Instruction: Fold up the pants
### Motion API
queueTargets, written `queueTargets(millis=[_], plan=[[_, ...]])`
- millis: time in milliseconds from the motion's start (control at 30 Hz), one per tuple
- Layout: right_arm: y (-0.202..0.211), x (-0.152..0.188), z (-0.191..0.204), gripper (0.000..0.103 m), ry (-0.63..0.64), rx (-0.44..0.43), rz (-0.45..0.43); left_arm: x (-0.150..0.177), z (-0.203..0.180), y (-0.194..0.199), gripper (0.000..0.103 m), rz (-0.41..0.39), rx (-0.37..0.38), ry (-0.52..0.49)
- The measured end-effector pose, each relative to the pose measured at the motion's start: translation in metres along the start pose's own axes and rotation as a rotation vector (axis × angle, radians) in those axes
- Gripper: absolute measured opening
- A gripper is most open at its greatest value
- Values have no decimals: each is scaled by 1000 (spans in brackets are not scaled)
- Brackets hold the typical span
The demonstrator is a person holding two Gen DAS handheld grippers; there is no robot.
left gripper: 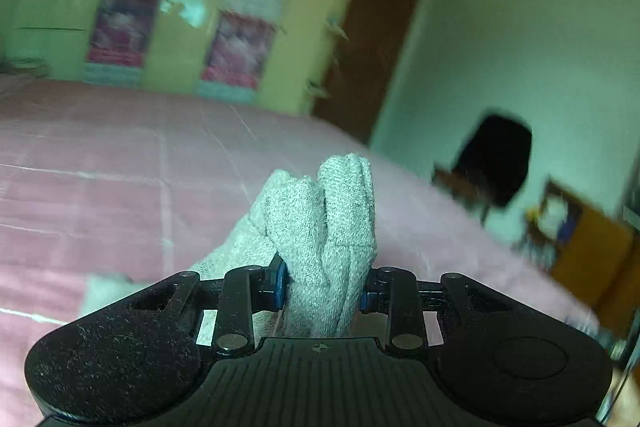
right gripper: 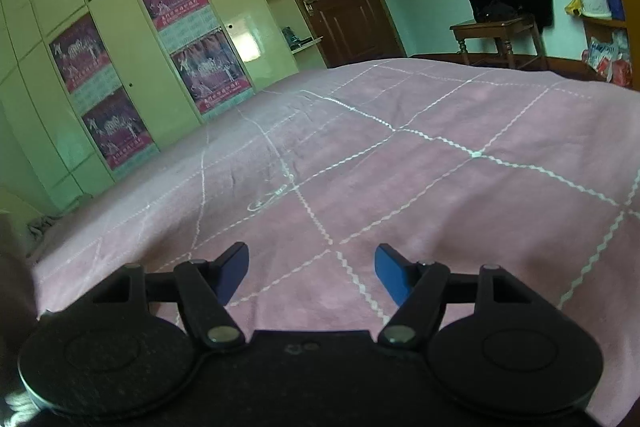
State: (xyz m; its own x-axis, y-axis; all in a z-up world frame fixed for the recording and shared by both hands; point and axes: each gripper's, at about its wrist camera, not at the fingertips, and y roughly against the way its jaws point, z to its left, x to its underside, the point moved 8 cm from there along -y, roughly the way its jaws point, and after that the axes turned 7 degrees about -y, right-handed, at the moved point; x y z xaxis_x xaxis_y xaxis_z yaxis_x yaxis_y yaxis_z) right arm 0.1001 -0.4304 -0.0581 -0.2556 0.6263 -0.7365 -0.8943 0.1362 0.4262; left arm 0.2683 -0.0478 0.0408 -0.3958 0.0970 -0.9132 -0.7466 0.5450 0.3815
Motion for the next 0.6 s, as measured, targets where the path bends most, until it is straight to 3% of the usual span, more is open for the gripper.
queueTargets(millis=[200, 267, 300, 333, 367, 433, 533, 600], plan=[[3, -5, -9, 70, -79, -33, -1, 30, -76, -30, 32, 148, 48, -179], [1, -5, -13, 71, -113, -44, 11, 45, -94, -41, 34, 240, 85, -202], [0, -4, -14, 71, -126, -49, 16, 52, -102, -46, 42, 279, 98, -217], [0, -4, -16, 71, -139, -55, 22, 57, -110, -48, 60, 285, 114, -237], [-2, -3, -17, 71, -150, -61, 30, 54, -112, -53, 69, 276, 150, -226], [-2, -3, -19, 71, -163, -64, 36, 45, -109, -50, 73, 241, 174, -175], [2, -3, -21, 71, -183, -79, 32, 23, -96, -8, 73, 121, 131, -142], [4, -3, -21, 71, -194, -87, 28, 16, -67, 25, 73, 71, 57, -119]])
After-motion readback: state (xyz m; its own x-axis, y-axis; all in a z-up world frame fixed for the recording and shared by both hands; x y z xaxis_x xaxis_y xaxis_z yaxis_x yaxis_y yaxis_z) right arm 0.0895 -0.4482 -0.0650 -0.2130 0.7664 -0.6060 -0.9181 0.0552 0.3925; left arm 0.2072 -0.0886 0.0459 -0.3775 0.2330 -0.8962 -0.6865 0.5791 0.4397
